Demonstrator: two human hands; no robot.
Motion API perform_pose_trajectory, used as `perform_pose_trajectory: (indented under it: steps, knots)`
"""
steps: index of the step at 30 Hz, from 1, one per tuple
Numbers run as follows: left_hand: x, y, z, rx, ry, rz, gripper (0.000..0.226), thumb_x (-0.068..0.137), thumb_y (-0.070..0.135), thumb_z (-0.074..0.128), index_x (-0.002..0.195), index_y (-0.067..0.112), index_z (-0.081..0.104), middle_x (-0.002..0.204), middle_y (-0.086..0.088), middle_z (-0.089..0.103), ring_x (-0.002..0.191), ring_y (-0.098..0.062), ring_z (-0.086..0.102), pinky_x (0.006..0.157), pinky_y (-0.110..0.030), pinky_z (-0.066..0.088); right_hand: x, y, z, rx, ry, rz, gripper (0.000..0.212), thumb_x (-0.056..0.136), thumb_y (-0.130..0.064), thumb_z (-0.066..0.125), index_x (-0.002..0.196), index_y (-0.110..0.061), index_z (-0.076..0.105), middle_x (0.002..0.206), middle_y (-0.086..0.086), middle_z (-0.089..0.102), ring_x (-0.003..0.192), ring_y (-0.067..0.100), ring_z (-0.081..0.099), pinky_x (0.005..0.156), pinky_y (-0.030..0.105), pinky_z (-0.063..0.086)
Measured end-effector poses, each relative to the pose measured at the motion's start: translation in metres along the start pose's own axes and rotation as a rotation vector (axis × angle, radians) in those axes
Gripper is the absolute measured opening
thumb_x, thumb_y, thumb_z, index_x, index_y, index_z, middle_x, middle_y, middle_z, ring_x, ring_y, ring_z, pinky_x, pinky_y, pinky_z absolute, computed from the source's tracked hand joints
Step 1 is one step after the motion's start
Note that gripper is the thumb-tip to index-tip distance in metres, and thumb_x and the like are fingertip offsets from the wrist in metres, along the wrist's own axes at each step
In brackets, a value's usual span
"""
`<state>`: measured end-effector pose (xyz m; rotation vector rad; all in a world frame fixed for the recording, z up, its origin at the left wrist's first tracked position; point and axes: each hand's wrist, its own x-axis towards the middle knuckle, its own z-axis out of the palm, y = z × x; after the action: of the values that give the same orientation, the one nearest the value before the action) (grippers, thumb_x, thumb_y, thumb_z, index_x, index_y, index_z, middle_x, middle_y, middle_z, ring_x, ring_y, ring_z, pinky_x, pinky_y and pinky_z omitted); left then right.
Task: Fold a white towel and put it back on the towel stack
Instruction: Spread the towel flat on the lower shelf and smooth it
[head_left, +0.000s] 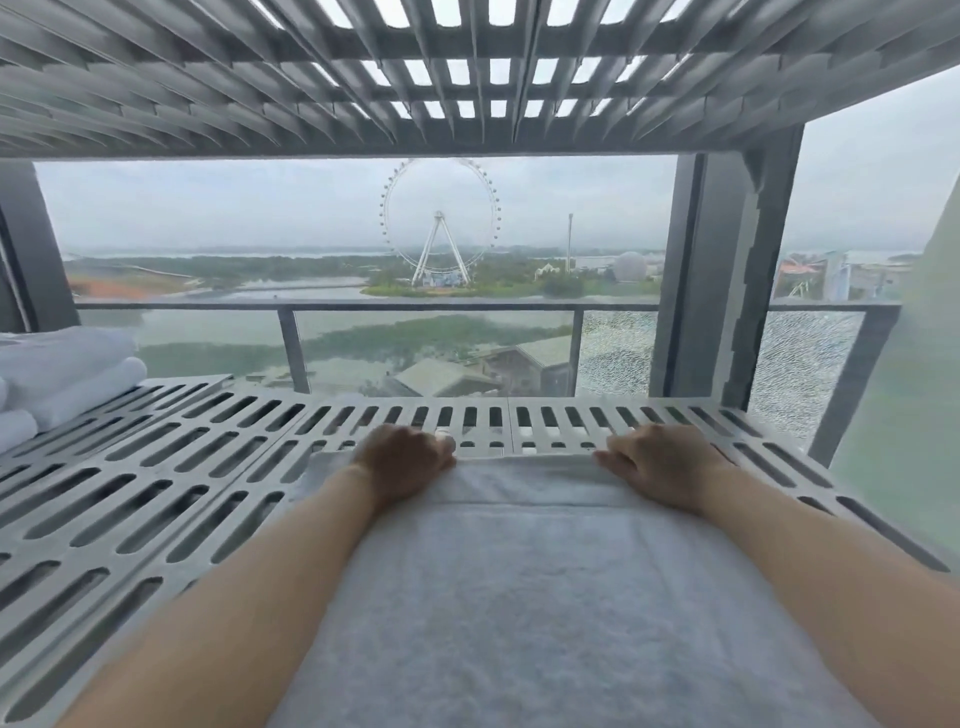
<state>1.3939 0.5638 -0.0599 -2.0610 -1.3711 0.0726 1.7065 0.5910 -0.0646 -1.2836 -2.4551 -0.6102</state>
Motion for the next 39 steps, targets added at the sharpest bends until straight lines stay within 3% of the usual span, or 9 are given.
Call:
perform_pose_trajectory:
  steps: [4, 12, 18, 22, 24, 26, 29, 33, 39]
  knots:
    - [0.026, -0.011, 0.018, 0.07, -0.016, 0.045, 0.035, 0.101, 0.035, 0.023, 0.109, 0.011, 0.048, 0.102, -0.007, 0.068, 0.091, -0.029, 0.066, 0.07, -0.035, 0.049, 0.027, 0.019, 0.014, -0.007, -0.073, -0.038, 0.037, 0.093, -0.053, 0.031, 0.071, -0.024, 0.037, 0.083, 0.001, 0.066, 0.07, 0.019, 0.056, 0.06, 0.029, 0.031]
    - [0.076, -0.025, 0.054, 0.143, -0.027, -0.038, 0.026, 0.101, 0.02, 0.021, 0.114, 0.013, 0.043, 0.103, -0.005, 0.065, 0.087, -0.027, 0.066, 0.064, -0.034, 0.046, 0.089, 0.044, 0.054, 0.018, -0.164, -0.07, 0.026, 0.099, -0.033, 0.031, 0.1, -0.011, 0.045, 0.104, 0.012, 0.058, 0.092, 0.023, 0.053, 0.074, 0.028, 0.036]
    - [0.095, -0.033, 0.062, 0.073, -0.059, -0.054, 0.027, 0.101, 0.017, 0.022, 0.112, 0.011, 0.045, 0.11, -0.008, 0.06, 0.095, -0.028, 0.063, 0.072, -0.037, 0.049, 0.11, 0.051, 0.07, -0.061, -0.111, -0.021, 0.032, 0.095, -0.037, 0.04, 0.107, -0.008, 0.047, 0.11, 0.008, 0.054, 0.101, 0.024, 0.049, 0.085, 0.034, 0.035]
    - [0.093, -0.015, 0.038, -0.145, 0.057, -0.199, 0.022, 0.097, 0.008, 0.032, 0.11, 0.011, 0.049, 0.113, -0.008, 0.049, 0.1, -0.027, 0.055, 0.082, -0.038, 0.048, 0.1, 0.033, 0.052, 0.019, 0.054, -0.037, 0.02, 0.09, -0.023, 0.047, 0.107, -0.012, 0.051, 0.11, 0.006, 0.051, 0.102, 0.025, 0.05, 0.082, 0.034, 0.039]
    - [0.083, 0.005, 0.029, -0.355, 0.018, -0.254, 0.021, 0.098, 0.018, 0.033, 0.109, 0.012, 0.05, 0.109, -0.008, 0.052, 0.1, -0.028, 0.056, 0.083, -0.04, 0.048, 0.087, 0.011, 0.046, 0.172, 0.061, 0.083, 0.018, 0.088, -0.024, 0.046, 0.104, -0.017, 0.05, 0.108, 0.002, 0.05, 0.1, 0.022, 0.051, 0.077, 0.03, 0.041]
    - [0.073, 0.028, 0.026, -0.451, -0.21, -0.209, 0.038, 0.097, 0.04, 0.026, 0.122, 0.015, 0.041, 0.127, -0.008, 0.047, 0.12, -0.03, 0.045, 0.095, -0.048, 0.04, 0.071, -0.01, 0.05, 0.326, -0.089, 0.209, 0.027, 0.089, -0.036, 0.039, 0.111, -0.022, 0.047, 0.12, 0.002, 0.047, 0.113, 0.023, 0.046, 0.09, 0.035, 0.04]
    - [0.069, 0.043, 0.031, -0.605, -0.458, -0.345, 0.078, 0.083, 0.073, 0.014, 0.146, 0.027, 0.008, 0.157, 0.004, 0.004, 0.144, -0.025, 0.001, 0.109, -0.061, 0.004, 0.065, -0.015, 0.058, 0.34, -0.389, 0.28, 0.049, 0.093, -0.051, 0.023, 0.137, -0.032, 0.029, 0.153, -0.001, 0.018, 0.141, 0.019, 0.012, 0.111, 0.053, 0.007]
    - [0.089, 0.033, 0.038, -0.624, -0.452, -0.335, 0.081, 0.081, 0.077, 0.014, 0.147, 0.032, 0.001, 0.157, 0.005, -0.005, 0.144, -0.022, -0.007, 0.11, -0.06, -0.004, 0.086, -0.004, 0.061, 0.338, -0.507, 0.297, 0.058, 0.091, -0.06, 0.014, 0.145, -0.037, 0.01, 0.157, -0.001, -0.003, 0.143, 0.019, -0.007, 0.107, 0.059, -0.011]
    - [0.111, 0.02, 0.048, -0.621, -0.442, -0.321, 0.08, 0.081, 0.077, 0.014, 0.146, 0.034, 0.0, 0.157, 0.006, -0.003, 0.144, -0.021, -0.005, 0.11, -0.06, -0.004, 0.101, 0.004, 0.065, 0.422, -0.441, 0.314, 0.054, 0.095, -0.052, 0.018, 0.143, -0.028, 0.025, 0.156, 0.002, 0.014, 0.143, 0.021, 0.008, 0.111, 0.055, -0.001]
